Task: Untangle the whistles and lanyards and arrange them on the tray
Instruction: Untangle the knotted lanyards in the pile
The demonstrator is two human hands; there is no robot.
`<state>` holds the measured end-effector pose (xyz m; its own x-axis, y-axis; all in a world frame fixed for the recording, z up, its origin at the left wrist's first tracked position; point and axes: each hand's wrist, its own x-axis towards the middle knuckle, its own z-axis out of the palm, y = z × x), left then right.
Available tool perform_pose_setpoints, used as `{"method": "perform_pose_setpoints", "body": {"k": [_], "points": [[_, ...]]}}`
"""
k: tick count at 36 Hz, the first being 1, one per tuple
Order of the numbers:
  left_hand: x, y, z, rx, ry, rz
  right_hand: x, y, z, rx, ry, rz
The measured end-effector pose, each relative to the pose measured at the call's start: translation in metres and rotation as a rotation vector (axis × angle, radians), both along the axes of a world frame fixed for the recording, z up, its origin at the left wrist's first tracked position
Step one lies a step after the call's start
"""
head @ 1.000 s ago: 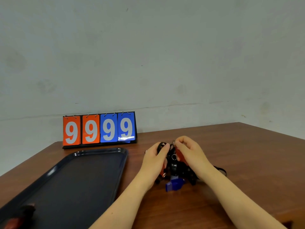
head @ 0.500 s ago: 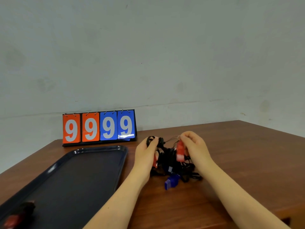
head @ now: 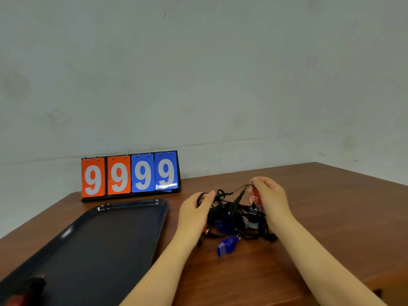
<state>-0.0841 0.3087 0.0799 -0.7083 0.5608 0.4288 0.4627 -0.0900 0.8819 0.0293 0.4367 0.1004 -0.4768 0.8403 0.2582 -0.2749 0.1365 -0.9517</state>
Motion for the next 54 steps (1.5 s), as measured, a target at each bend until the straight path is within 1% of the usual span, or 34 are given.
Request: {"method": "perform_pose_setpoints", "body": {"k": [4,6,8,9,10,12,13,15,16,18,24,28,31,35,39,40,42,46,47,48,50,52,54], "points": [[0.0,0.001,-0.001,-0.099,0.069,-0.03,0.0,0.006,0.0,-0.139,0.026,0.157],[-0.001,0.003,-0.003,-0.132,0.079,-0.044,0.0,0.008,-0.001,-0.209,0.091,0.258],[-0.004,0.005,-0.004,-0.137,0.032,-0.026,0.002,0.011,-0.003,-0.259,0.142,0.343],[-0.004,0.005,-0.004,-0.115,-0.017,-0.013,0.005,0.012,-0.004,-0.258,0.137,0.367],[-0.005,0.004,-0.003,-0.081,-0.069,0.004,0.008,0.014,-0.005,-0.232,0.107,0.379],[-0.006,0.003,0.0,0.0,-0.165,0.038,0.017,0.016,-0.007,-0.118,-0.026,0.347],[-0.005,0.002,0.001,0.035,-0.207,0.047,0.021,0.018,-0.009,-0.027,-0.124,0.306],[-0.004,0.001,0.003,0.08,-0.271,0.038,0.028,0.021,-0.012,0.228,-0.356,0.171],[-0.003,0.001,0.004,0.089,-0.287,0.029,0.031,0.021,-0.014,0.344,-0.438,0.115],[-0.001,0.001,0.004,0.103,-0.302,0.022,0.036,0.021,-0.016,0.464,-0.474,0.081],[-0.001,-0.002,0.005,0.155,-0.32,0.053,0.044,0.017,-0.01,0.52,-0.405,0.119],[-0.002,-0.001,0.005,0.183,-0.323,0.074,0.042,0.018,-0.004,0.449,-0.355,0.189],[-0.005,-0.001,0.005,0.239,-0.361,0.1,0.039,0.02,-0.001,0.412,-0.304,0.206],[-0.006,-0.001,0.005,0.274,-0.381,0.108,0.034,0.02,-0.001,0.294,-0.154,0.242],[-0.005,-0.001,0.004,0.227,-0.298,0.101,0.025,0.016,0.001,0.064,0.102,0.306],[-0.004,0.0,0.004,0.213,-0.277,0.093,0.022,0.015,0.001,0.027,0.138,0.316],[-0.004,0.001,0.004,0.203,-0.269,0.071,0.017,0.014,0.001,0.006,0.16,0.321],[0.001,0.0,0.006,0.27,-0.373,0.032,0.009,0.011,-0.003,-0.012,0.185,0.357],[0.003,0.0,0.007,0.285,-0.362,0.029,0.008,0.01,-0.005,-0.028,0.194,0.366],[0.004,0.0,0.006,0.276,-0.308,0.035,0.007,0.009,-0.006,-0.045,0.2,0.371],[0.004,0.001,0.003,0.216,-0.142,0.049,0.005,0.008,-0.009,-0.081,0.201,0.377],[0.001,0.004,-0.002,0.113,0.028,0.057,0.003,0.008,-0.012,-0.128,0.176,0.365],[0.0,0.008,-0.006,-0.054,0.217,0.067,0.002,0.009,-0.013,-0.165,0.133,0.359]]}}
